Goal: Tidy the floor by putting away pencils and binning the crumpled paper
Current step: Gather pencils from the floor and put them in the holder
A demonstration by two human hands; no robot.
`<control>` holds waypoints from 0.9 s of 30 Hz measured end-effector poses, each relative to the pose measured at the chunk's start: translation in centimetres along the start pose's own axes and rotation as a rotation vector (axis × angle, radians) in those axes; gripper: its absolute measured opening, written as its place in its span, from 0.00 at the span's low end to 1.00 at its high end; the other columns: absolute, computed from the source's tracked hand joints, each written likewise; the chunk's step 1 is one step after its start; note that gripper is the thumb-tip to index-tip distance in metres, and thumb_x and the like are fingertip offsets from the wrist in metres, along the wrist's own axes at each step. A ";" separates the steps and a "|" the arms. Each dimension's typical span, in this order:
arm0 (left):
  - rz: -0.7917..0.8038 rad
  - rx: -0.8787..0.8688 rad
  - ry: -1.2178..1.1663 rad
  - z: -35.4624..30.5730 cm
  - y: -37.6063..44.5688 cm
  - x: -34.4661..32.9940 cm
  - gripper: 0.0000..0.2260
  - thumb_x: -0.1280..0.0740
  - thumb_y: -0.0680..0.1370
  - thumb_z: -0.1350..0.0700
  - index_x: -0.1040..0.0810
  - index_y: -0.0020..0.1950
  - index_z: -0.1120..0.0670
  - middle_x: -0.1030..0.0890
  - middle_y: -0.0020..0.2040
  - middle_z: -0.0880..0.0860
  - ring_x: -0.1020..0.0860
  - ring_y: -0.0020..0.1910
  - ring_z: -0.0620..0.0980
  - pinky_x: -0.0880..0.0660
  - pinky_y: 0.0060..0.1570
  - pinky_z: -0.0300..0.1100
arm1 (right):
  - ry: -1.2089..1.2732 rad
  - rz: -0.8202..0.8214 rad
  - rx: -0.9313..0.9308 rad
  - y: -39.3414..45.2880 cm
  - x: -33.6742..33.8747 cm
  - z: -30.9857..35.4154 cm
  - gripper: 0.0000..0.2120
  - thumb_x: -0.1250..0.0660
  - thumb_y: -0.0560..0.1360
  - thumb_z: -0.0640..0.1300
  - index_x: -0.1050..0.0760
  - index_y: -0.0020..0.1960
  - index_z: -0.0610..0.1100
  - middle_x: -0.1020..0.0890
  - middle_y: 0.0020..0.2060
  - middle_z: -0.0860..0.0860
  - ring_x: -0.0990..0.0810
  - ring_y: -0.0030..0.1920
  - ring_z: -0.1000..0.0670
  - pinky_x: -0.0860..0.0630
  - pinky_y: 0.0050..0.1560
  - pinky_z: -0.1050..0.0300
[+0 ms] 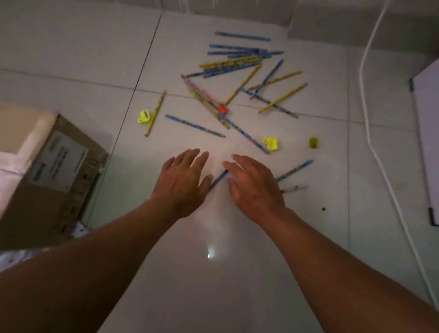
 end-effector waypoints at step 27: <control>0.066 0.686 -1.261 -5.4 3.8 -4.2 0.16 0.39 0.81 0.41 0.20 0.50 0.52 0.15 0.53 0.53 0.18 0.54 0.52 0.24 0.63 0.53 | 0.190 -0.214 -0.396 -2.5 -1.0 -0.4 0.05 0.36 0.79 0.47 0.23 0.52 0.48 0.19 0.48 0.51 0.21 0.51 0.45 0.28 0.52 0.45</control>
Point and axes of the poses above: each hand's wrist, its own y-axis towards the middle knuckle, its own x-axis out of the back of the hand, z = x × y, the point moved 4 cm from there along y, towards the middle knuckle
